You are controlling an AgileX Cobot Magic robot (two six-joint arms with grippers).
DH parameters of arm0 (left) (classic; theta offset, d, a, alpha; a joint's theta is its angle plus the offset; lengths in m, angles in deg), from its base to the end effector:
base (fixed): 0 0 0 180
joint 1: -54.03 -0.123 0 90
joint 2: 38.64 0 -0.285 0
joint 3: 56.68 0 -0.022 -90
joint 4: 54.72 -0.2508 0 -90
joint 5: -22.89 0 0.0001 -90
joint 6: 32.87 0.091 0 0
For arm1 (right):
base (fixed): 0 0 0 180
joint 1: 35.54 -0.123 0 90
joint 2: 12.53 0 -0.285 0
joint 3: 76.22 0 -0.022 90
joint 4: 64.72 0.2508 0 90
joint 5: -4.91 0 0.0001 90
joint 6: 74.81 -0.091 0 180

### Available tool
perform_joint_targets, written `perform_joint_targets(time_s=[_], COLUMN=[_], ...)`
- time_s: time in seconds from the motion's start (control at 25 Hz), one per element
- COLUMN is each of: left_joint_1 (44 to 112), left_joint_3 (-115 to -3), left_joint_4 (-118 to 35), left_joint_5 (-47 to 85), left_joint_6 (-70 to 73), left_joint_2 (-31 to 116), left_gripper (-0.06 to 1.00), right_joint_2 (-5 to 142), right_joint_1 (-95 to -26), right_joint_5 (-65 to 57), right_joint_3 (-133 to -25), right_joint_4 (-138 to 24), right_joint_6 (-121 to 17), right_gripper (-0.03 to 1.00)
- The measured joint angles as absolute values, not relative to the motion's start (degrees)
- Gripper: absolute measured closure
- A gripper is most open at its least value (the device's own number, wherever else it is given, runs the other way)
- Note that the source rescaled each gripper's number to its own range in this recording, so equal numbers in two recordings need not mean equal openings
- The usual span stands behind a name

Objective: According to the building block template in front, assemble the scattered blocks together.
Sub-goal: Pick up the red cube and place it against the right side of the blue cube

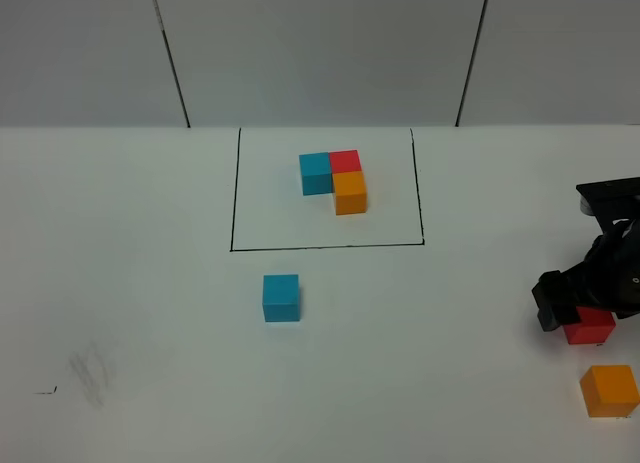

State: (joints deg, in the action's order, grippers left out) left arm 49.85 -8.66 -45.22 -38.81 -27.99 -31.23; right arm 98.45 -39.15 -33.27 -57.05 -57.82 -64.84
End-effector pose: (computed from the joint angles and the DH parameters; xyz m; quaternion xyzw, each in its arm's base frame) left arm -0.0073 -0.0138 0.2795 0.0097 0.8503 -0.0414 0.5246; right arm 0.3254 0.0273 0.1554 -0.0744 0.9912 0.0361 0.1036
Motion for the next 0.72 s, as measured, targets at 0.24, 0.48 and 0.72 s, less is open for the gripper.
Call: perform_joint_targets(time_s=[0.24, 0.48, 0.72], left_joint_1=[49.8, 49.8, 49.8], left_joint_3=[-8.7, -8.7, -8.7], left_joint_4=[-45.2, -45.2, -45.2], left_joint_5=[-38.8, -38.8, -38.8], left_joint_6=[-28.0, -28.0, -28.0], left_joint_2=[-31.2, -31.2, -31.2], left_gripper=[-0.05, -0.05, -0.05], right_joint_2=[98.6, 99.2, 101.1], right_joint_1=[-39.1, -39.1, -39.1], right_joint_5=[-32.0, -31.0, -29.8], right_joint_3=[-57.1, -57.1, -57.1], right_joint_4=[-58.0, -58.2, -59.0], right_joint_6=[-64.8, -64.8, -65.4], right_gripper=[0.31, 0.31, 0.31])
